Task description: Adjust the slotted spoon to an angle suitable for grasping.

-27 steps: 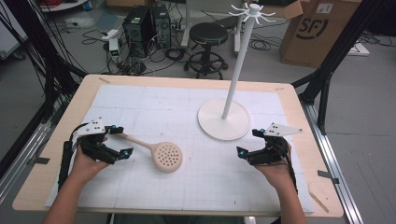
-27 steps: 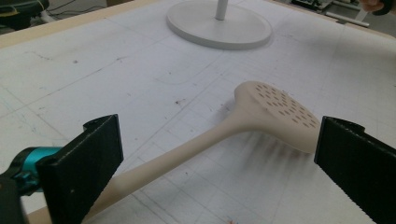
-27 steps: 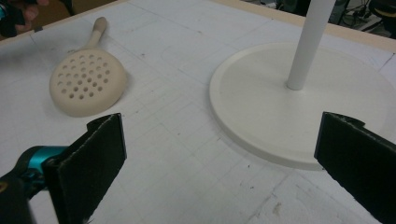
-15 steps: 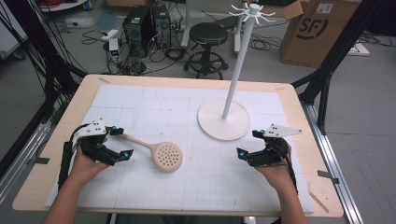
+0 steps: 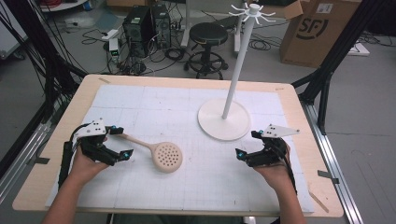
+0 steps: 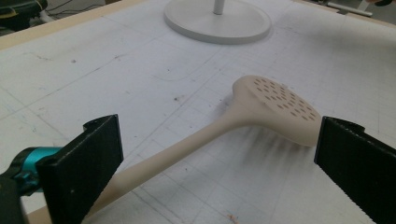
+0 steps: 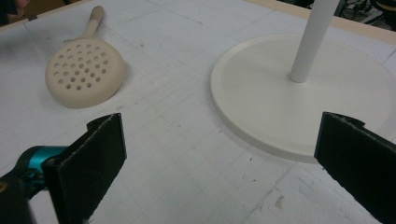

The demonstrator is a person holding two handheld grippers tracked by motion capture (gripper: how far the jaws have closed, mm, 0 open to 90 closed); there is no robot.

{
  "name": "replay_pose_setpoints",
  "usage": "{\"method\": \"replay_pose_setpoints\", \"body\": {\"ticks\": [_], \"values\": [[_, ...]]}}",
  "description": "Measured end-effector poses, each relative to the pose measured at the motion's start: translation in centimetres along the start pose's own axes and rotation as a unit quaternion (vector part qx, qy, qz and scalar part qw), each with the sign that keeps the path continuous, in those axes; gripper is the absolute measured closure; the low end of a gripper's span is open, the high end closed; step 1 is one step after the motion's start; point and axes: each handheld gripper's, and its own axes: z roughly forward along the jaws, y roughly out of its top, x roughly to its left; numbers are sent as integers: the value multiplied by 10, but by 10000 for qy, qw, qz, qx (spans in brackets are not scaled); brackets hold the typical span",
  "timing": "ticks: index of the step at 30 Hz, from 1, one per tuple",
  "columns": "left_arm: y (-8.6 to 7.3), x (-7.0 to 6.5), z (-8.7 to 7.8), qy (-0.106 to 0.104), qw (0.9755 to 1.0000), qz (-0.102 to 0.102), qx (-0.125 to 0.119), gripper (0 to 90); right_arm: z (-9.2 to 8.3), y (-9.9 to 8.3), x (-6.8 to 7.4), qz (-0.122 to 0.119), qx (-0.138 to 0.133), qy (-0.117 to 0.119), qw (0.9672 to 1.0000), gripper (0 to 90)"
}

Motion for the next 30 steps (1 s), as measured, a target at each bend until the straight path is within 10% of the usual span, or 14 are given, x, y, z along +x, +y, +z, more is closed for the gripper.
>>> {"method": "replay_pose_setpoints", "body": {"ticks": [30], "values": [[-2,6,5,81,9993,86,341,228,3,-3,-2,34,55,56,10000,8]]}}
